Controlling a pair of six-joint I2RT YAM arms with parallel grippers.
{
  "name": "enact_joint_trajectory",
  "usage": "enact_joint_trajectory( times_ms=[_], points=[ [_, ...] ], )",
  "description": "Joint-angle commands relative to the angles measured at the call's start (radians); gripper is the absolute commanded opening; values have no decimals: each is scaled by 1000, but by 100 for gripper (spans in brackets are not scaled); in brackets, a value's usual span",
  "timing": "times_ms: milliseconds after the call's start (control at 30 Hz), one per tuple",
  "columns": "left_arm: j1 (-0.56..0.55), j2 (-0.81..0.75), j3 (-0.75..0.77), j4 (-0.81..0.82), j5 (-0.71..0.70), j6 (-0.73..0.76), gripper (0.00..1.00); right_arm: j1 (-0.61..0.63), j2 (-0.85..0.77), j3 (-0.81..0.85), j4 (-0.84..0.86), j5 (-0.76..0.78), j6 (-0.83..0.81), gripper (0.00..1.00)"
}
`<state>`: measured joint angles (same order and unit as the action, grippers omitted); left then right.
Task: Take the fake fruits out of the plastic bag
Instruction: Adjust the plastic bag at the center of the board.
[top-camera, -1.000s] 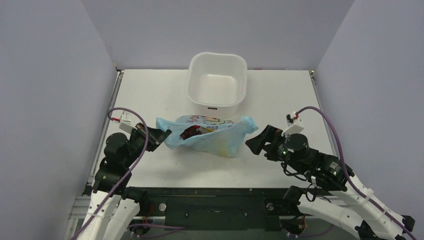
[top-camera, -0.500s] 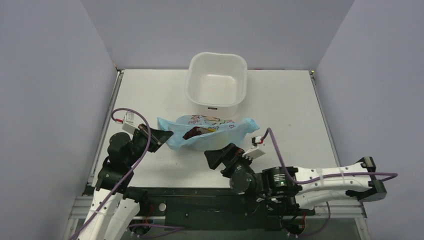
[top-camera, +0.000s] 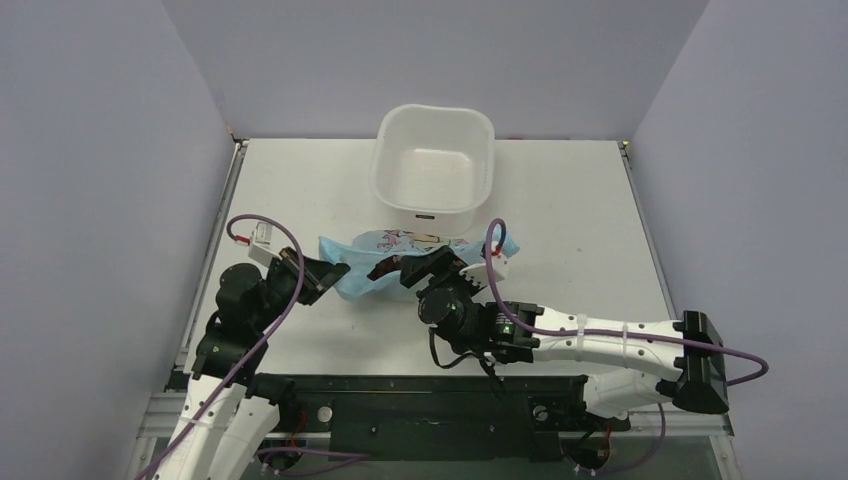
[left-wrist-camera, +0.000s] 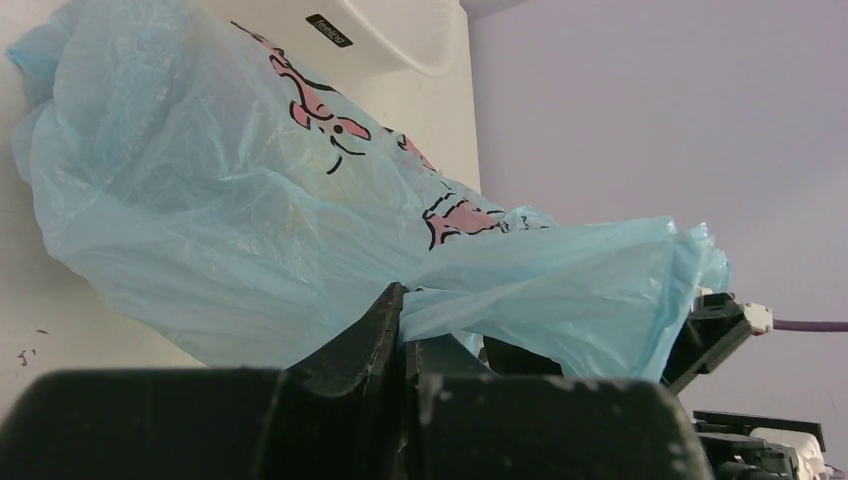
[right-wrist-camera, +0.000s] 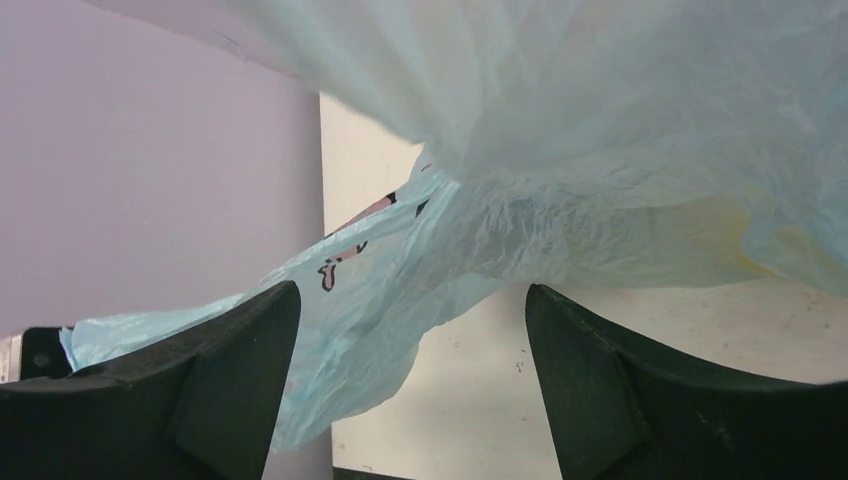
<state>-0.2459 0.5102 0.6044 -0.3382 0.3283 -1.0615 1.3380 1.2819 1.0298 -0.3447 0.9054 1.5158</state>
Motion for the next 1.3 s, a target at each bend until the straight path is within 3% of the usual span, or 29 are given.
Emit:
enact_joint_trajectory(
  times_ms=[0, 67, 167, 267, 333, 533, 700, 867, 1000, 1067, 1267],
  points=[
    [5, -5, 25, 60, 28, 24, 0, -48, -14, -49, 71, -38, 49, 68],
    [6, -9, 37, 36, 1, 40, 0, -50, -34, -82, 66, -27, 75, 53],
    [6, -6, 59, 6, -40, 64, 0, -50, -56, -136, 74, -15, 94, 42],
    [7, 8, 85, -24, -75, 81, 0, -56, -97, -225, 85, 6, 102, 14],
    [6, 11, 109, -59, -119, 94, 0, -58, -132, -288, 108, 25, 96, 1],
    [6, -9, 97, -145, -241, 116, 0, -61, -213, -506, 296, -41, -56, 0],
    [7, -77, -16, -127, -215, 93, 0, -63, -237, -722, 425, -127, -28, 0],
    [7, -115, -67, -160, -203, 109, 0, -49, -224, -802, 558, -237, -94, 0],
    [6, -115, -62, -190, -185, 148, 0, -59, -181, -756, 515, -342, -196, 0],
    [7, -114, -54, -200, -179, 164, 0, -55, -166, -709, 466, -390, -240, 5],
    [6, -104, -19, -220, -153, 214, 0, 44, -291, -624, 187, -387, -323, 32]
  ],
)
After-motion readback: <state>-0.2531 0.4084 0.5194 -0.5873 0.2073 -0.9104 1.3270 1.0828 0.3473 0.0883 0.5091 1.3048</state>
